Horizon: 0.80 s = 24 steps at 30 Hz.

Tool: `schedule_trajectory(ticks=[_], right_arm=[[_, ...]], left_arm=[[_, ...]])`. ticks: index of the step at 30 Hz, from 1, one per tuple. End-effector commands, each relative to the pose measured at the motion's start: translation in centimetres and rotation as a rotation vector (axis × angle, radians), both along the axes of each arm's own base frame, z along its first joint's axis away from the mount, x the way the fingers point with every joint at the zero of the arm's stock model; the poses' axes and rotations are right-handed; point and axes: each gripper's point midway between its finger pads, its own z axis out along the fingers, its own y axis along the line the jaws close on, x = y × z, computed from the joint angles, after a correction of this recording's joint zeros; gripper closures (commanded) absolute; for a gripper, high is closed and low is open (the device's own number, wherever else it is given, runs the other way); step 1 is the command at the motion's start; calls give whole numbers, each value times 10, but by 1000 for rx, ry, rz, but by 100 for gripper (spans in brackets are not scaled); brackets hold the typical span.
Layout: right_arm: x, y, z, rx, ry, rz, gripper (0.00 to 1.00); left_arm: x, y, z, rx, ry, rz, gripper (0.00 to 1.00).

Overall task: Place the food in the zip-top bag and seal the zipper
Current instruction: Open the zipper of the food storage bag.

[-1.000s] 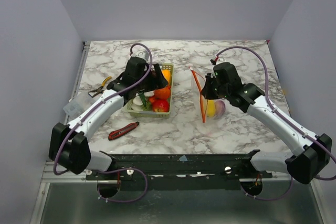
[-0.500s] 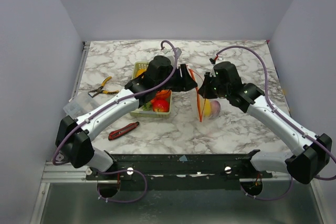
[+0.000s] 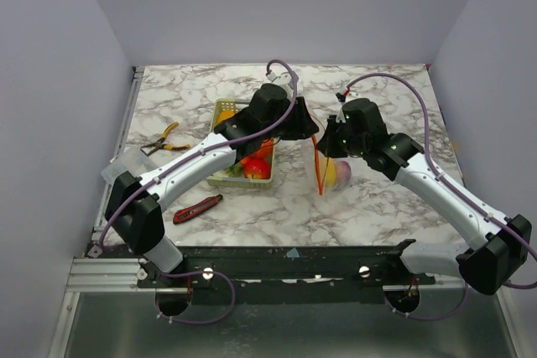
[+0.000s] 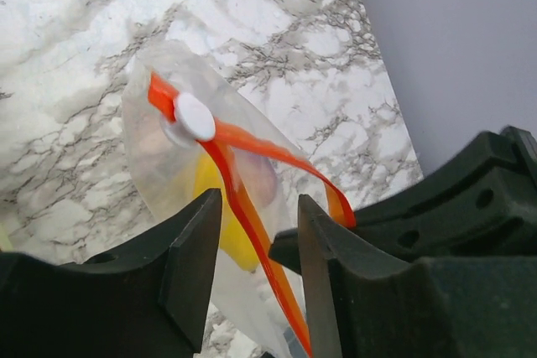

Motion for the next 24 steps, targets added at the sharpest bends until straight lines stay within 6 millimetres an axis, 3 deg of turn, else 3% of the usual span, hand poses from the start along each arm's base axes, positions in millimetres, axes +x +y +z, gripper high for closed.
schedule_trajectory(ticks=[1, 5, 11, 17, 24], right_arm=[[-2, 6, 16, 53, -19, 8, 99], [-4, 2, 17, 56, -25, -5, 99], [-1, -13, 19, 4, -49, -63, 100], [3, -52, 7, -169, -48, -189, 95], [4, -50, 12, -170, -56, -177, 77]], left_arm=[[17, -6, -9, 52, -6, 28, 57], [16, -21, -4, 33, 11, -45, 71], [16, -16, -5, 79, 4, -113, 100], [-4, -2, 3, 135, -1, -225, 100], [-32, -8, 15, 39, 35, -359, 100]])
